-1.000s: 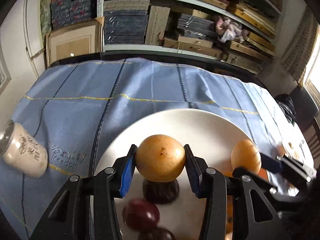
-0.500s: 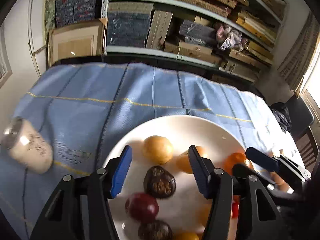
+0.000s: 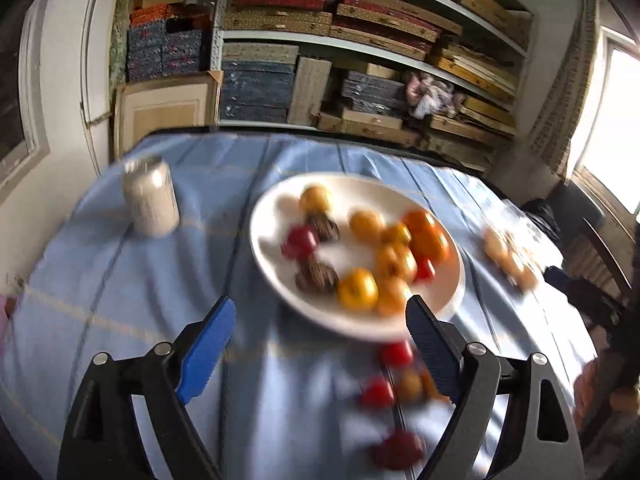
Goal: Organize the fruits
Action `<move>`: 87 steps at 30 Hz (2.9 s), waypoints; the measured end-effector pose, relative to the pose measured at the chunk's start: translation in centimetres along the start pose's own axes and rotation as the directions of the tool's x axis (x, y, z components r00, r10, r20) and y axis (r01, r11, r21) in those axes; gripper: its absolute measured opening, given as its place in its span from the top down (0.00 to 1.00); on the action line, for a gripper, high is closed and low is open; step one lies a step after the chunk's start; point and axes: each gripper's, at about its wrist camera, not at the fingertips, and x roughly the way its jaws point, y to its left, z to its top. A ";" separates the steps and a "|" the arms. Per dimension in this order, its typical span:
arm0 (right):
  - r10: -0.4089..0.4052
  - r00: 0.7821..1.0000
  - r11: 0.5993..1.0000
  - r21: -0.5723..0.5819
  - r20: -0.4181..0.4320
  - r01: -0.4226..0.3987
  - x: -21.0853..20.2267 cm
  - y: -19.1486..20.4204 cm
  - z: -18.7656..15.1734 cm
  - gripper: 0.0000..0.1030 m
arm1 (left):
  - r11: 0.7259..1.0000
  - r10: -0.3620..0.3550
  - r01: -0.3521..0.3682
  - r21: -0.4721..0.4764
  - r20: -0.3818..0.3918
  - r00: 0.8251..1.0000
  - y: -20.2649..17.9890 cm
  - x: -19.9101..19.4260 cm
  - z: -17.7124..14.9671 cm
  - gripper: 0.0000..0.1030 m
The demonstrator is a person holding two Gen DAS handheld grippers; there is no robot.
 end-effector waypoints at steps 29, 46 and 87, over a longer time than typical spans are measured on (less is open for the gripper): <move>-0.044 0.997 0.994 0.097 -0.066 0.050 1.8 -3.5 -5.3 0.04 | 0.978 0.018 0.000 0.208 -0.082 0.996 -4.3 2.7 -9.5 0.08; -0.037 0.994 0.997 0.070 -0.103 0.045 2.7 -2.6 -5.9 0.04 | 0.966 0.072 -0.048 0.253 -0.085 0.994 -5.1 2.9 -9.8 0.14; 0.048 0.940 0.998 -0.019 -0.339 -0.058 9.5 1.3 -7.0 0.43 | 0.985 -0.029 0.046 0.168 -0.100 0.995 -3.8 2.3 -9.6 0.63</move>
